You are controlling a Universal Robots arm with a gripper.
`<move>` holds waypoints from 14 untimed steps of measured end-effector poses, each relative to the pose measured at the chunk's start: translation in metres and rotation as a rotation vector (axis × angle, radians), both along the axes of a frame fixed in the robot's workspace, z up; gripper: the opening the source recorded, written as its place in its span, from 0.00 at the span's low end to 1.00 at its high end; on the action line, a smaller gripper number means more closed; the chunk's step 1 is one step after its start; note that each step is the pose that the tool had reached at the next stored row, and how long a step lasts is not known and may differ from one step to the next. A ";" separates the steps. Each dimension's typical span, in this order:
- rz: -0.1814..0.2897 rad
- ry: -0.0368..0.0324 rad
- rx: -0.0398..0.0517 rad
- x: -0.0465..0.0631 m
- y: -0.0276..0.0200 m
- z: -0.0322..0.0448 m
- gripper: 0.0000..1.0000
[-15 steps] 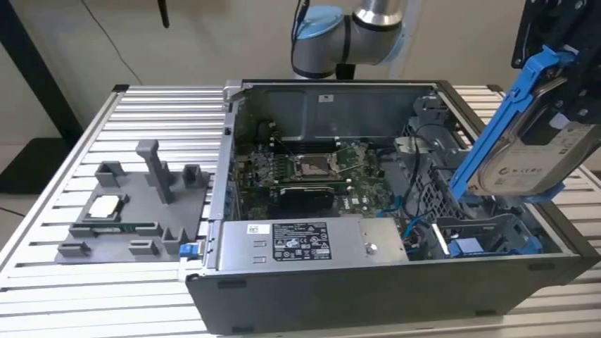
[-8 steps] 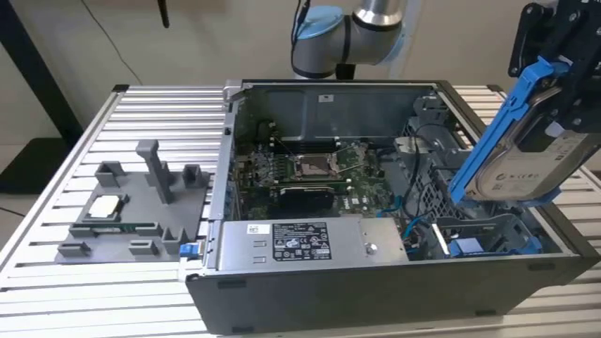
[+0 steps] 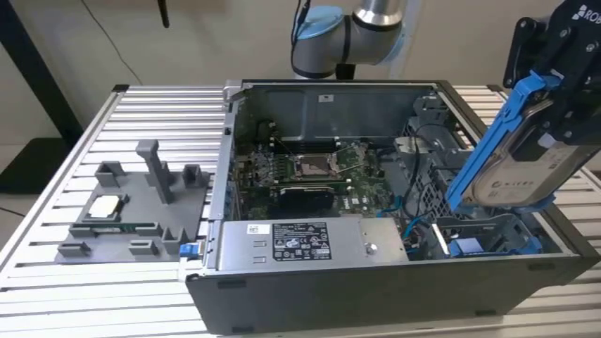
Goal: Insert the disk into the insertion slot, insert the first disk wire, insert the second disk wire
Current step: 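Insert the disk into the insertion slot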
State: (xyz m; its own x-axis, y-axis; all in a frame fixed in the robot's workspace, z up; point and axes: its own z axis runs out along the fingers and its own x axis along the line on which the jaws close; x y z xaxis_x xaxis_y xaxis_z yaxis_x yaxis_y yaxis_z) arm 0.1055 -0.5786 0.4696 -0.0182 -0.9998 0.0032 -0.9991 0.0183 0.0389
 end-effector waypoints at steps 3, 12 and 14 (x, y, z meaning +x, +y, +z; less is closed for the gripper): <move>0.000 -0.0010 -0.0001 0.000 0.0000 -0.0026 0.33; 0.000 -0.0199 0.0000 0.000 0.0000 -0.0124 0.33; 0.000 -0.0242 0.0000 0.000 0.0000 -0.0144 0.33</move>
